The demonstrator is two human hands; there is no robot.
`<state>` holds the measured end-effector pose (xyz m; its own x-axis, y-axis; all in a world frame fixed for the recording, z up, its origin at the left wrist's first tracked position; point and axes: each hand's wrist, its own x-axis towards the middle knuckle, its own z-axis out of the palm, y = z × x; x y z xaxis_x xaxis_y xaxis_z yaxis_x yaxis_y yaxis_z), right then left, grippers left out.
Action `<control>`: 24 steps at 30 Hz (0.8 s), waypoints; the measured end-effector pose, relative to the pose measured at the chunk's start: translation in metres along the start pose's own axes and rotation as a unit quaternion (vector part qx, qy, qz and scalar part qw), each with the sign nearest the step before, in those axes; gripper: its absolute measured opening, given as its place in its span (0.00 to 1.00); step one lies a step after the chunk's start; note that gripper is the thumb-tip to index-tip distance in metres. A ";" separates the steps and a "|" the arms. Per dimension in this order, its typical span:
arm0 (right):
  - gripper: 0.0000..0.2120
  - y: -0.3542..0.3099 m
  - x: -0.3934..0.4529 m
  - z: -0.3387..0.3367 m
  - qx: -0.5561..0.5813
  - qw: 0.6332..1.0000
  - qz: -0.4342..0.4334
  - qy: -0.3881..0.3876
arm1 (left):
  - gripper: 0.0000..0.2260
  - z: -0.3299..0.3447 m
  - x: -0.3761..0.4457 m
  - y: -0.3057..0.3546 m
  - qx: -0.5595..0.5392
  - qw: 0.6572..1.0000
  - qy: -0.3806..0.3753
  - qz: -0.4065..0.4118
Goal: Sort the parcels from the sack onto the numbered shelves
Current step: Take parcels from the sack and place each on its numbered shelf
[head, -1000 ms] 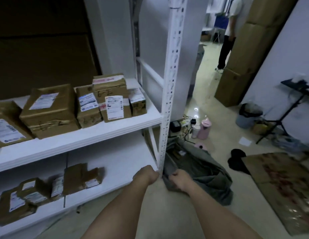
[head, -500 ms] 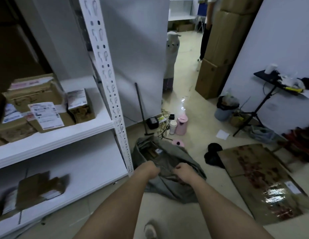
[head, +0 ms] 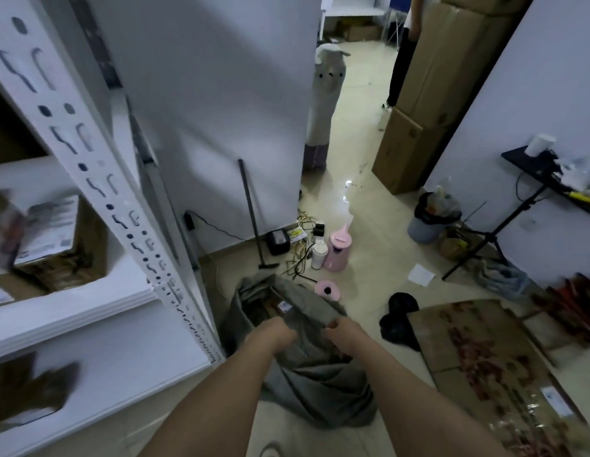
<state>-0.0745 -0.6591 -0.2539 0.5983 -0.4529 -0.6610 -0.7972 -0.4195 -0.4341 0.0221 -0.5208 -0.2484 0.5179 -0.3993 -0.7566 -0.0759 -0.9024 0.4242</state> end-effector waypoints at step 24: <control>0.32 0.049 0.397 0.081 -0.140 0.970 -0.197 0.006 | 0.18 0.043 0.356 -0.043 -0.242 0.959 0.099 -0.113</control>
<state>0.1172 -0.7962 -0.5872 0.8540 -0.2229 -0.4701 -0.4548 -0.7588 -0.4663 0.1727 -0.6308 -0.5573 0.6291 -0.1205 -0.7680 0.4373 -0.7619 0.4778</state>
